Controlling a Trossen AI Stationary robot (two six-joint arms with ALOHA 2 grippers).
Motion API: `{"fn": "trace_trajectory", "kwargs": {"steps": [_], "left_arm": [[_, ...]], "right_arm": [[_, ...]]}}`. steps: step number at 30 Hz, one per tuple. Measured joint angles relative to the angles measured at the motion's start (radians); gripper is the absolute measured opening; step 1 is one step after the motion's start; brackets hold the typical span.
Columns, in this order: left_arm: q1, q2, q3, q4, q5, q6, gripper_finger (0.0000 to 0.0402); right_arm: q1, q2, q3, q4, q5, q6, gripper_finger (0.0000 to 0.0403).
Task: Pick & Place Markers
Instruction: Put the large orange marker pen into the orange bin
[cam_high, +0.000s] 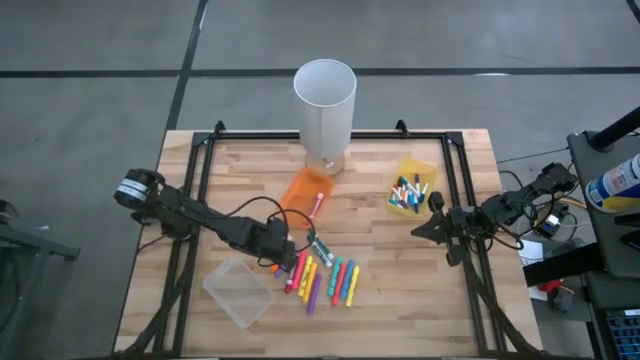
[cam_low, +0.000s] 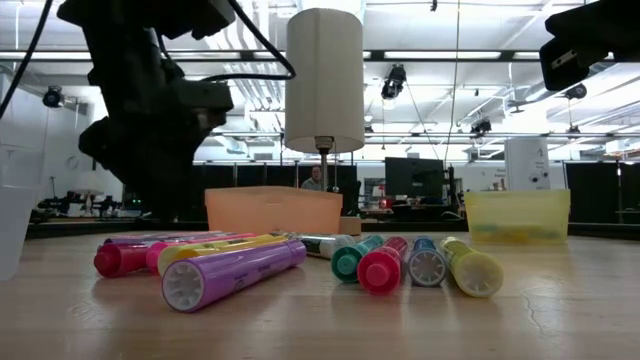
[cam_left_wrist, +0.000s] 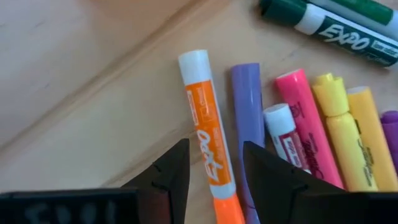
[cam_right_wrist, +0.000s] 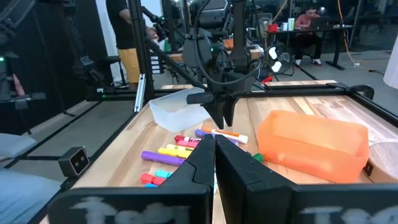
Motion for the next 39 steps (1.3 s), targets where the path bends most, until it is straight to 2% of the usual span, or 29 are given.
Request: {"fn": "trace_trajectory", "kwargs": {"steps": [6,10,18,21,28,39], "left_arm": [[0.004,0.044,0.0,0.024,-0.024,0.015,0.0142],[0.006,0.09,0.0,0.03,0.006,0.048,0.0142],[0.005,0.115,0.002,0.027,0.002,0.046,0.014],[0.01,0.108,0.002,0.025,0.006,0.046,0.0123],[0.012,0.099,0.018,0.018,0.007,0.083,0.0048],[0.011,0.093,0.185,-0.286,0.01,0.098,0.0054]], "right_arm": [[0.0,0.0,0.0,0.0,0.0,0.0,0.0009],[0.0,-0.001,0.0,0.0,0.0,0.0,0.0009],[0.0,0.0,0.0,0.0,0.0,0.0,0.0009],[0.0,0.0,0.0,0.0,0.0,0.0,0.0009],[0.0,0.0,0.0,0.0,0.0,0.0,0.0009],[0.0,0.0,0.0,0.0,0.0,0.0,0.0009]]}}
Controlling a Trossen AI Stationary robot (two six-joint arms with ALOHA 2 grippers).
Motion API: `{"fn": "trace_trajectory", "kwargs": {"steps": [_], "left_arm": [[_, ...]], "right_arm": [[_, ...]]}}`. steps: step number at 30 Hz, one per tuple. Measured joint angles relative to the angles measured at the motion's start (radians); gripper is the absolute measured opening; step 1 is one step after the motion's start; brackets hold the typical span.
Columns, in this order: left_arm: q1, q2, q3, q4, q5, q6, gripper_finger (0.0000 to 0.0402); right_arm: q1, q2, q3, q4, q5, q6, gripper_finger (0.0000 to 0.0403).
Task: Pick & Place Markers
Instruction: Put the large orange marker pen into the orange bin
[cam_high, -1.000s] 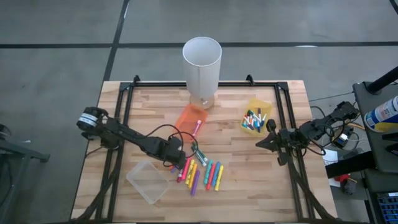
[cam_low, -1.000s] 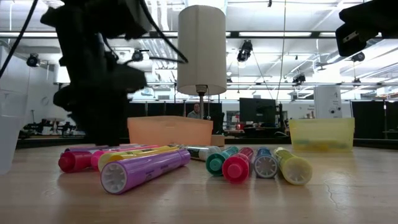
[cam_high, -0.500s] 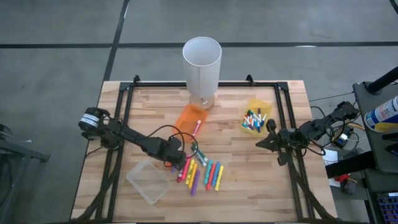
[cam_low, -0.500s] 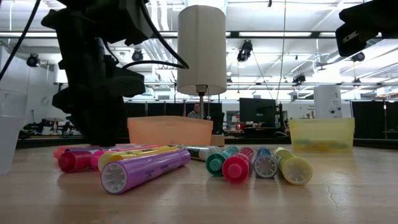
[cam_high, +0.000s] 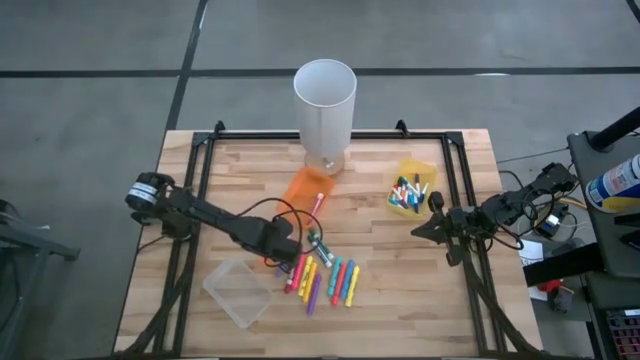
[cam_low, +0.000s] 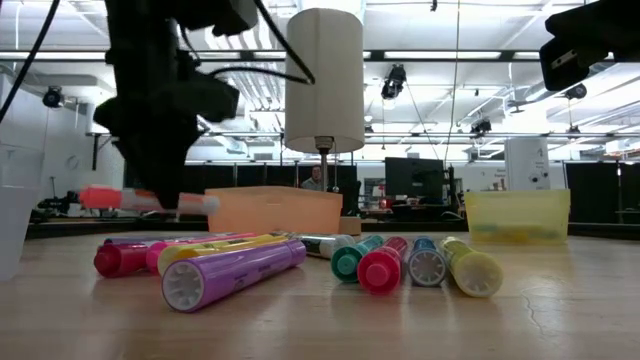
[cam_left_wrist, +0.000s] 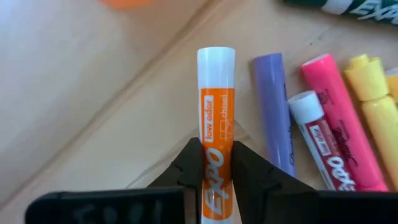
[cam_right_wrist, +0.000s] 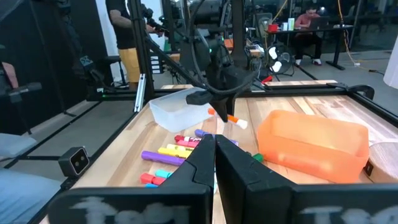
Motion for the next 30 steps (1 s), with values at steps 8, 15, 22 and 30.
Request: {"fn": "trace_trajectory", "kwargs": {"steps": [8,15,22,30], "left_arm": [[0.006,0.0,0.127,-0.158,-0.072,0.036,0.0054],[0.043,0.0,0.243,-0.268,-0.162,0.106,0.0054],[0.161,-0.001,0.288,-0.235,-0.185,0.246,0.0054],[0.282,-0.001,0.283,-0.17,-0.195,0.369,0.0054]], "right_arm": [[0.0,0.0,0.0,0.0,0.0,0.0,0.0009],[0.0,0.0,0.0,0.0,0.0,0.0,0.0009],[-0.001,0.0,0.0,0.0,0.0,0.0,0.0009],[0.0,0.0,0.0,0.0,0.0,0.0,0.0009]]}}
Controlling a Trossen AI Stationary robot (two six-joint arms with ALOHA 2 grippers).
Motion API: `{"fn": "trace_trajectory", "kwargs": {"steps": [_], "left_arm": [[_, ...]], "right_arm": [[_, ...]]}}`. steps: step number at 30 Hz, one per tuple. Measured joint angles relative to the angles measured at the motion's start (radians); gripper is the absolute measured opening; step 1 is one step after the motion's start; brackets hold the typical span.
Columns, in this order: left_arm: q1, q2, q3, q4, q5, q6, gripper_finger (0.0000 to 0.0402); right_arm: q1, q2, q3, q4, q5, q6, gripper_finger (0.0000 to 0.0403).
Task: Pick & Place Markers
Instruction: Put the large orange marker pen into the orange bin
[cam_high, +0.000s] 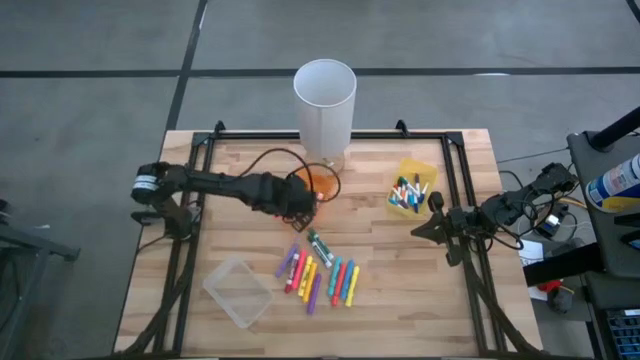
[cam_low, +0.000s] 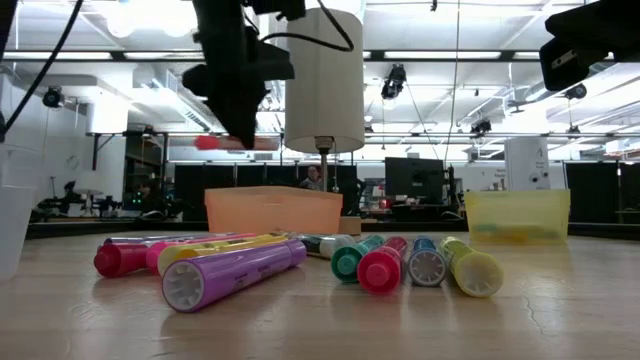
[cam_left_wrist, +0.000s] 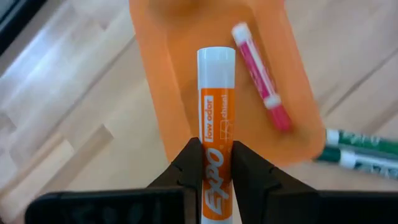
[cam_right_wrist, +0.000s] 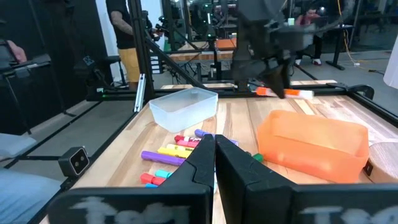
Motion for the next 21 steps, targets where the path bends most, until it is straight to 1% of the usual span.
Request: {"fn": "trace_trajectory", "kwargs": {"steps": [2,6,12,16,21], "left_arm": [[0.027,0.0,0.0,0.043,0.006,0.03,0.0055],[0.083,0.001,-0.007,0.124,0.054,0.1,0.0055],[0.154,0.002,-0.008,0.139,0.061,0.122,0.0055],[0.167,0.002,-0.01,0.165,0.103,0.13,0.0055],[0.167,0.002,-0.022,0.192,0.115,0.13,0.0055]], "right_arm": [[0.0,0.0,0.0,0.0,0.0,0.0,0.0009],[0.0,0.0,0.0,0.0,0.0,0.0,0.0009],[0.0,0.0,0.0,0.0,0.0,0.0,0.0009],[0.0,0.0,0.0,0.0,0.0,0.0,0.0009],[0.0,0.0,0.0,0.0,0.0,0.0,0.0009]]}}
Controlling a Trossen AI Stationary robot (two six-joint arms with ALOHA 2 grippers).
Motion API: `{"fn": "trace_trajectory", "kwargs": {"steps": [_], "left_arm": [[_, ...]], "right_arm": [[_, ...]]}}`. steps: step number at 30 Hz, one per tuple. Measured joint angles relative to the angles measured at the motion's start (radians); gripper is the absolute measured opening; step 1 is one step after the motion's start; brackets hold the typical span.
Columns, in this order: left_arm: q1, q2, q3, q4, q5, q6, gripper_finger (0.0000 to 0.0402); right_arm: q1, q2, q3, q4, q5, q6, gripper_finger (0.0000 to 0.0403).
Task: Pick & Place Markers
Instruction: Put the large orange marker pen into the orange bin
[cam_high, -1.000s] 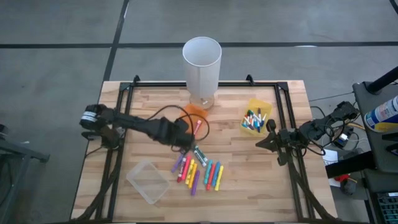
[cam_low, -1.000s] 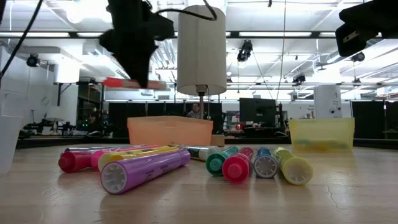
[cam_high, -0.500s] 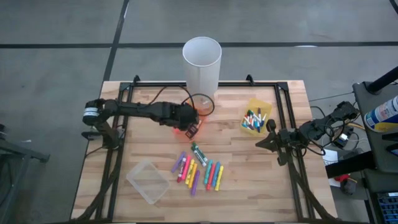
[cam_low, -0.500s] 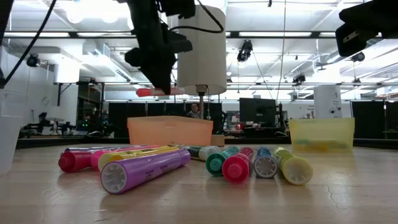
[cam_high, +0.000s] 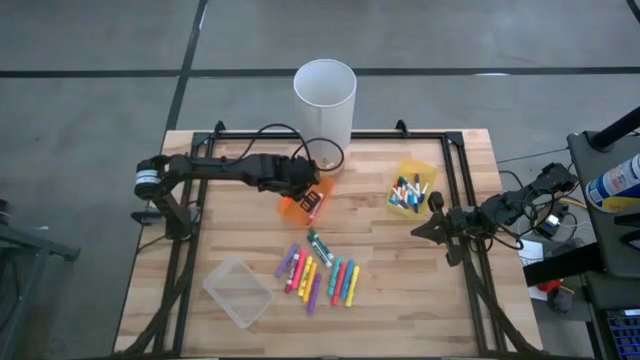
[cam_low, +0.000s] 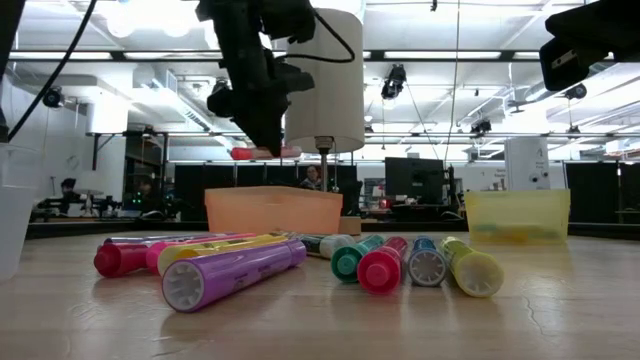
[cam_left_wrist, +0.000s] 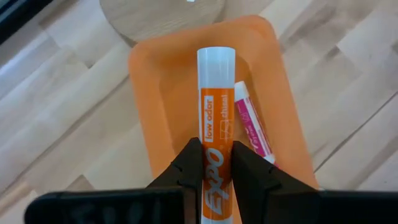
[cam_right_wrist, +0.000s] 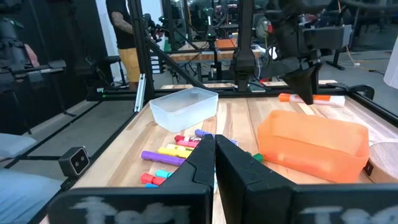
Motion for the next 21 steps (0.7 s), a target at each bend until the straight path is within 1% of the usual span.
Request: {"fn": "trace_trajectory", "kwargs": {"steps": [2,4,6,11,13,21], "left_arm": [[0.005,0.0,-0.019,0.007,0.002,0.0,0.0055],[0.015,0.0,-0.048,0.049,0.016,0.0,0.0055],[0.024,0.001,-0.074,0.084,0.06,-0.002,0.0055],[0.029,0.001,-0.127,0.157,0.088,-0.01,0.0055],[0.033,0.002,-0.15,0.192,0.121,-0.009,0.0055],[0.035,0.015,-0.203,0.271,0.136,-0.026,0.0056]], "right_arm": [[0.0,0.0,0.0,0.0,0.0,0.0,0.0009],[0.0,0.0,0.0,0.0,0.0,0.0,0.0009],[0.0,0.0,0.0,0.0,0.0,0.0,0.0009],[0.0,0.0,0.0,0.0,0.0,0.0,0.0009],[0.0,0.0,0.0,0.0,0.0,0.0,0.0009],[0.0,0.0,0.0,0.0,0.0,0.0,0.0009]]}}
